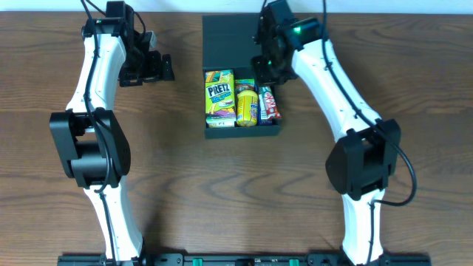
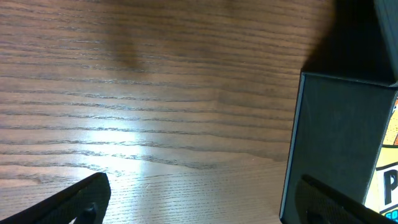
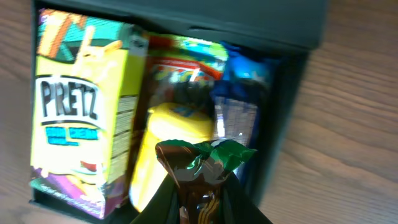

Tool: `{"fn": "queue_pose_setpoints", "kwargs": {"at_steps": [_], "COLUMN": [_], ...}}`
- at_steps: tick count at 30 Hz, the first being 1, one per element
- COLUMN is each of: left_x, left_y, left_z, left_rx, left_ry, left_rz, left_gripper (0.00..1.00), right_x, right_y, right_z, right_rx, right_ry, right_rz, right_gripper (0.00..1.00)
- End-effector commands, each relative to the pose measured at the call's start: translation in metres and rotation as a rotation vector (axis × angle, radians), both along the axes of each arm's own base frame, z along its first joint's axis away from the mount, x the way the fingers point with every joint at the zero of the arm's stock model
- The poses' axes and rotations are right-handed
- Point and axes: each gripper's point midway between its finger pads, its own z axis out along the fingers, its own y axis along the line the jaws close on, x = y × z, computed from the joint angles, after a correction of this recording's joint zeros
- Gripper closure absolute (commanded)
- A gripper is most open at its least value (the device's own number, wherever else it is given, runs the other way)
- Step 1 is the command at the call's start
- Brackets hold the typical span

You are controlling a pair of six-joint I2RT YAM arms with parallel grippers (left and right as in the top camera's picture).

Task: Pack container
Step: 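Carry the KitKat with the right gripper and lower it into the box, then raise both grippers to the box lid's back edge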

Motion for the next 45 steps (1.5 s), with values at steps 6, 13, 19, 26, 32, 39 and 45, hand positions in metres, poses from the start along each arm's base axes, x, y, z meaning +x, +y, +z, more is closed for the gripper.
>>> {"fn": "queue_pose_setpoints", "kwargs": {"at_steps": [6, 13, 19, 26, 32, 39, 45], "left_x": [0.002, 0.003, 0.011, 0.015, 0.040, 0.082, 0.101], "left_y": [0.001, 0.000, -0.004, -0.033, -0.060, -0.079, -0.105], "left_z": [0.018, 0.018, 0.020, 0.031, 0.055, 0.051, -0.009], "left_rx": [-0.003, -0.004, -0.014, -0.173, -0.371, -0.400, -0.574], "left_ry": [-0.033, -0.035, -0.061, -0.086, -0.177, -0.239, -0.091], "left_rz": [0.012, 0.012, 0.041, 0.002, 0.034, 0.225, 0.354], "left_gripper": [0.05, 0.05, 0.11, 0.94, 0.94, 0.94, 0.95], "right_x": [0.005, 0.012, 0.033, 0.050, 0.069, 0.117, 0.128], "right_y": [-0.003, -0.016, -0.044, -0.074, -0.121, -0.155, -0.114], "right_z": [0.005, 0.005, 0.008, 0.011, 0.013, -0.010, -0.075], "right_rx": [-0.028, -0.080, -0.110, -0.125, -0.135, 0.225, 0.564], "right_ry": [-0.020, -0.053, -0.112, -0.145, -0.179, -0.206, -0.064], "right_rz": [-0.130, -0.185, -0.244, -0.236, -0.280, -0.261, -0.222], "right_gripper": [0.56, 0.21, 0.71, 0.91, 0.99, 0.99, 0.99]}}
